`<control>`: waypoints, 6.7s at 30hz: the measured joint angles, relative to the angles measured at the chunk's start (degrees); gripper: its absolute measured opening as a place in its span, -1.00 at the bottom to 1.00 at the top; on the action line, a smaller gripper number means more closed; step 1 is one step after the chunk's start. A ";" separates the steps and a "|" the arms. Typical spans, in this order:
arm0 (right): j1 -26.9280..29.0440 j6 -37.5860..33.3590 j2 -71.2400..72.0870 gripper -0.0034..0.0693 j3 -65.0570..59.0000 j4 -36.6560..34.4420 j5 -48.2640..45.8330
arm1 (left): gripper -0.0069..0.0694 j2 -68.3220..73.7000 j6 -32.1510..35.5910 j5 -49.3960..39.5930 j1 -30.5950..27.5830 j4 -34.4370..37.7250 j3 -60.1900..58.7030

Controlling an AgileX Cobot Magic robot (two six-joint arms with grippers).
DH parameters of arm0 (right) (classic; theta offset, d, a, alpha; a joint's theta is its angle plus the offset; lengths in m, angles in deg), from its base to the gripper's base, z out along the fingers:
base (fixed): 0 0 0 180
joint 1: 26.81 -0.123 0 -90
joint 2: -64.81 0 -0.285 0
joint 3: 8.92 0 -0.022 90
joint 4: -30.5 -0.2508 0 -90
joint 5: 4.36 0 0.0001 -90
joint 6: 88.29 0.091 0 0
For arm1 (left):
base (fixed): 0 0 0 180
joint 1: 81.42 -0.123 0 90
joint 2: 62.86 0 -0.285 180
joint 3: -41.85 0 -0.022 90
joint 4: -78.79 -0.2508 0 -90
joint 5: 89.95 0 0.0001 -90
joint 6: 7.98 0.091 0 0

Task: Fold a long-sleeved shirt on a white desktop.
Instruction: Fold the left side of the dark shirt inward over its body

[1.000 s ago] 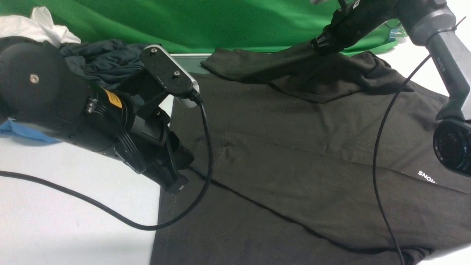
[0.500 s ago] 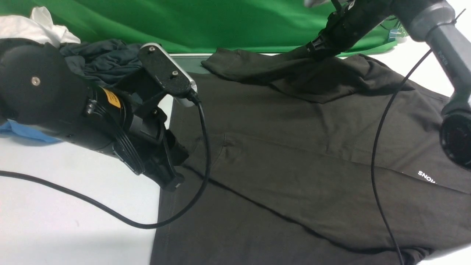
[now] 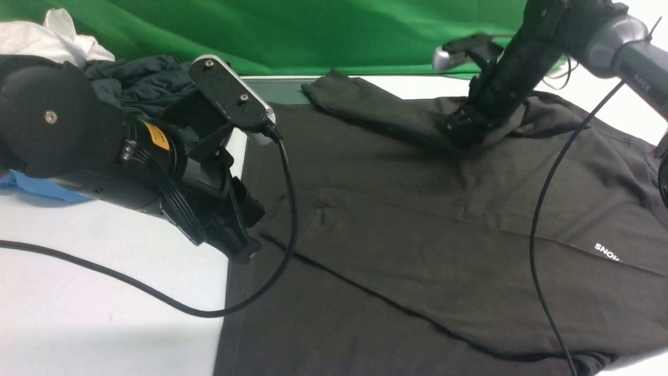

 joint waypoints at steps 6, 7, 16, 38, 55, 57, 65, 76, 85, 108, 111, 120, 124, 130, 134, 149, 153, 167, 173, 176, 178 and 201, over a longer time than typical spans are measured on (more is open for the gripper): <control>0.00 0.46 1.48 0.45 4.34 -1.68 1.30 | -0.77 0.00 -0.09 0.00 0.00 0.00 0.00; 0.00 0.65 1.60 0.46 5.39 -2.05 2.43 | -0.77 0.00 -0.09 0.00 0.00 0.00 0.00; -1.11 -1.56 -1.72 0.36 8.20 -4.40 15.94 | -0.77 0.00 -0.15 0.65 0.00 1.84 0.00; -3.39 -3.42 -10.94 0.22 8.20 -5.04 28.46 | -0.77 0.00 -0.25 0.88 0.00 3.04 0.00; -3.46 -3.39 -8.79 -0.79 10.88 -5.41 26.27 | -0.77 0.00 -0.25 0.88 0.00 3.04 0.00; -3.46 -3.39 -8.52 -0.79 11.15 -5.46 25.88 | -0.77 0.00 -0.25 0.88 0.00 3.04 0.00; -3.46 -3.39 -8.58 -0.80 12.02 -6.95 19.71 | -0.77 0.00 -0.25 0.64 0.00 3.04 0.00; -3.46 -8.43 -5.61 -0.79 16.20 -17.22 1.71 | -0.77 0.00 -0.25 0.64 0.00 2.58 0.00; -6.47 -8.14 -4.41 -0.79 10.32 -17.83 0.68 | -0.77 0.00 -0.30 0.64 0.00 2.58 0.00; -4.96 10.62 -3.18 0.49 8.87 -13.83 13.94 | -0.77 0.00 -0.30 0.64 0.00 2.89 0.00; -5.21 12.57 -5.94 0.49 8.87 -13.89 17.55 | -0.77 0.00 -0.30 0.64 0.00 3.06 0.00; -6.05 13.53 -8.93 0.46 8.87 -16.64 18.94 | -0.77 0.00 -0.30 0.69 0.00 3.67 0.00; -7.21 13.53 -9.52 0.32 8.87 -16.82 19.16 | -0.77 0.00 -0.30 0.69 0.00 3.73 0.00; -7.91 13.83 -9.98 0.16 8.87 -16.93 19.82 | -0.77 0.00 -0.30 0.64 0.00 3.90 0.00; -7.86 14.98 -9.98 0.15 8.87 -16.93 21.45 | -0.77 0.00 -0.30 0.64 0.00 3.96 0.00; -7.12 18.08 -10.38 0.30 8.87 -16.67 20.24 | -0.77 0.00 -0.30 0.59 0.00 4.01 0.00; -7.48 18.01 -10.69 0.10 8.94 -16.87 21.18 | -0.77 0.00 -0.30 0.48 0.00 4.06 0.00; -7.93 11.80 -9.59 -0.78 8.87 -17.96 22.34 | -0.77 0.00 -0.30 0.48 0.00 4.06 0.00; -7.93 8.43 -5.80 -0.78 8.98 -17.96 19.88 | -0.77 0.00 -0.30 0.48 0.00 4.06 0.00; -7.97 7.21 -5.38 -0.78 8.98 -18.13 18.00 | -0.77 0.00 -0.30 0.48 0.00 4.06 0.00; -7.97 6.24 -5.44 -0.78 8.98 -18.13 16.29 | -0.77 0.00 -0.30 0.48 0.00 4.06 0.00; -15.60 -5.47 -5.38 -0.76 8.98 -19.34 3.77 | -0.77 0.00 -0.30 0.42 0.00 3.91 0.00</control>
